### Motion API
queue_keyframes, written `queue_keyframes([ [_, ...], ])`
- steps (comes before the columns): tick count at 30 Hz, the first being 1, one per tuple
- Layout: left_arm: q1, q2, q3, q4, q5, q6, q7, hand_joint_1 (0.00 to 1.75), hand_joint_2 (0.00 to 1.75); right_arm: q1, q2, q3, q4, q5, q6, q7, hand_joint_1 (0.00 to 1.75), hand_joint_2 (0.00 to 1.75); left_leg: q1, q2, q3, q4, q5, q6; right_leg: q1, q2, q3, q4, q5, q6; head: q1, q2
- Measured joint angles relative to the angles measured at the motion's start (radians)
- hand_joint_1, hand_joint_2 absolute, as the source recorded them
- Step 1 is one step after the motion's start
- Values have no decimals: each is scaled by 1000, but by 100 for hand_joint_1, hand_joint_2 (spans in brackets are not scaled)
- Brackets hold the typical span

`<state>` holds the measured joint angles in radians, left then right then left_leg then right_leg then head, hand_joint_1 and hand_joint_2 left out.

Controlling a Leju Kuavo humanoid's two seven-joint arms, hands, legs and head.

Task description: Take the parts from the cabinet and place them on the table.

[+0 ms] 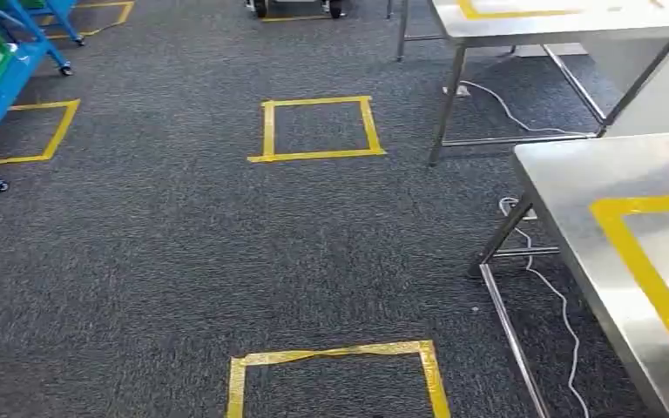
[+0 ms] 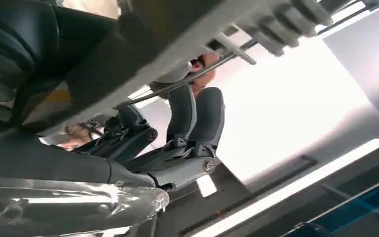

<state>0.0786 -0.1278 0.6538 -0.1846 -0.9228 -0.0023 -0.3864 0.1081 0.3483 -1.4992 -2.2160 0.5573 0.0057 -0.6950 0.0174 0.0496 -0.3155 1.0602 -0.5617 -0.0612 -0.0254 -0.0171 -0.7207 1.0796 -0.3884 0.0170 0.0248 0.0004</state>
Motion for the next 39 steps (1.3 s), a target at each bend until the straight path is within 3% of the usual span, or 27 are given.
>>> queue_keyframes([
  [1, -2, 0, 1, 0, 0, 0, 0, 0, 175, -8, 0, -5, 0, 5, 8, 0, 175, 175, 0, -18, -81, 104, 9, 3, 1, 8, 20, -13, -11, -5, -3, 0],
  [2, 0, 0, 2, 0, 1, 0, 0, 0, 175, -16, 0, -5, 1, 8, 17, -2, 175, 175, -1, -30, -169, 188, -21, 3, 3, 25, 44, -25, -25, -8, -5, 0],
  [3, 4, -2, 3, 1, 1, 0, 0, 0, 175, -19, 0, -6, 2, 11, 25, -1, 175, 175, -2, -35, -238, 228, -80, 5, 3, 41, 71, -33, -42, -11, -6, 0],
  [5, 12, -3, 5, 1, 2, 0, -1, 0, 175, -20, 0, -16, 5, 15, 37, -1, 175, 175, -2, -41, -334, 229, -194, 9, 5, 70, 130, -40, -79, -14, -7, 0],
  [6, 10, -4, 6, 1, 2, 0, -4, 0, 175, -21, 0, -21, 7, 18, 40, -1, 175, 175, -2, -44, -366, 212, -216, 9, 6, 83, 162, -42, -99, -13, -7, 0],
  [7, 9, -4, 6, 1, 1, 0, -5, 0, 175, -22, 0, -24, 9, 21, 42, -1, 175, 175, -4, -48, -385, 176, -197, 12, 6, 93, 197, -42, -113, -10, -8, 0],
  [8, 10, -4, 6, 1, 1, 0, -5, 0, 175, -24, 0, -26, 11, 24, 46, -1, 175, 175, -7, -56, -392, 121, -110, 17, 5, 105, 232, -43, -137, -8, -7, 0],
  [9, 13, -5, 7, 3, 3, 0, -6, 0, 175, -27, 0, -30, 14, 24, 47, -1, 175, 175, -8, -87, -399, 52, 70, 21, -1, 117, 239, -46, -162, 0, -11, 0],
  [10, 14, -8, 9, 5, 3, 0, -7, 0, 175, -36, 0, -33, 18, 25, 49, -1, 175, 175, -12, -108, -423, -37, 197, 23, 2, 132, 264, -25, -181, 6, -13, 0],
  [11, 11, -8, 10, 5, 3, -2, -8, 0, 175, -40, 1, -35, 20, 24, 47, -2, 175, 175, -18, -110, -417, -37, 230, 25, 2, 147, 256, -28, -202, 13, -18, 0],
  [13, 2, -7, 12, 5, 1, -2, -10, 0, 175, -35, 2, -42, 24, 24, 44, -1, 175, 175, -27, -104, -407, -28, 224, 33, -9, 161, 276, -48, -226, 20, -14, 0],
  [14, -1, -8, 12, 5, 0, -2, -10, 0, 175, -35, 2, -49, 24, 22, 42, -1, 175, 175, -26, -94, -398, -37, 225, 46, -12, 171, 289, -60, -231, 28, -16, 0],
  [15, -1, -11, 12, 5, 0, -3, -11, 0, 175, -35, 2, -51, 24, 21, 40, -1, 175, 175, -24, -82, -382, -44, 218, 56, -10, 124, 297, -49, -239, 30, -14, 0],
  [16, 2, -12, 12, 5, 0, -3, -12, 0, 175, -37, 2, -54, 24, 18, 37, -1, 175, 175, -24, -73, -369, -46, 205, 68, -2, 65, 276, -2, -262, 33, -9, 0],
  [17, 4, -13, 12, 5, 0, -3, -12, 0, 175, -40, 2, -54, 24, 14, 35, -1, 175, 175, -24, -62, -358, -46, 194, 72, 2, 40, 234, 69, -292, 37, -7, 0],
  [19, 5, -13, 13, 5, 0, -3, -12, 0, 175, -41, 2, -55, 24, 12, 32, -1, 175, 175, -27, -44, -339, -46, 170, 76, 3, 27, 129, 215, -334, 42, -8, 0],
  [21, 4, -13, 13, 5, 0, -3, -12, 0, 175, -40, 2, -57, 26, 12, 31, -1, 175, 175, -27, -32, -309, -46, 145, 75, 3, 26, 84, 216, -275, 42, -7, 0],
  [23, 5, -15, 13, 5, 0, -3, -12, 0, 175, -39, 2, -60, 26, 13, 31, -1, 175, 175, -27, -19, -272, -46, 119, 73, 3, 11, 116, 72, -145, 39, -6, 0],
  [24, 6, -16, 13, 5, 0, -3, -12, 0, 175, -40, 2, -62, 26, 12, 31, -1, 175, 175, -27, -14, -255, -46, 106, 69, 4, -15, 136, -5, -89, 36, -6, 0],
  [25, 6, -15, 14, 6, 0, -3, -12, 0, 175, -41, 2, -63, 27, 12, 31, -1, 175, 175, -35, -10, -247, -43, 97, 61, 15, -42, 139, -15, -99, 39, -8, 0],
  [26, 6, -15, 14, 6, 0, -3, -12, 0, 175, -42, 3, -63, 27, 11, 30, -1, 175, 175, -35, -6, -245, -41, 93, 57, 14, -29, 147, -22, -95, 30, -7, 0],
  [29, 5, -15, 14, 6, 0, -3, -12, 0, 175, -40, 3, -65, 27, 12, 29, 0, 175, 175, -32, 21, -242, -47, 90, 50, 15, -1, 141, -27, -91, 20, -8, 0],
  [31, 5, -15, 14, 6, 0, -3, -13, 0, 175, -39, 3, -67, 27, 12, 26, 0, 175, 175, -27, -24, -257, -12, 55, 37, 8, 14, 148, -37, -87, 10, -13, 0],
  [33, 6, -16, 15, 6, 0, -3, -13, 0, 175, -38, 3, -67, 26, 15, 24, 9, 175, 175, -26, -40, -332, 137, -18, 33, 6, 29, 148, -37, -89, 3, -16, 0],
  [35, 7, -18, 19, 6, 2, -3, -13, 0, 175, -36, 3, -67, 22, 31, 36, 19, 175, 175, -22, -42, -398, 251, -44, 31, 5, 49, 148, -37, -91, 1, -17, 0],
  [37, 5, -18, 22, 6, 2, -3, -13, 0, 175, -30, 3, -67, 18, 56, 68, 29, 175, 175, -19, -44, -382, 196, 22, 32, 4, 71, 153, -37, -94, 4, -16, 0],
  [39, 5, -19, 25, 6, 2, -3, -12, 0, 175, -25, 3, -67, 9, 74, 95, 40, 175, 175, -13, -71, -308, 41, 111, 33, 0, 93, 161, -37, -99, 12, -17, 0],
])
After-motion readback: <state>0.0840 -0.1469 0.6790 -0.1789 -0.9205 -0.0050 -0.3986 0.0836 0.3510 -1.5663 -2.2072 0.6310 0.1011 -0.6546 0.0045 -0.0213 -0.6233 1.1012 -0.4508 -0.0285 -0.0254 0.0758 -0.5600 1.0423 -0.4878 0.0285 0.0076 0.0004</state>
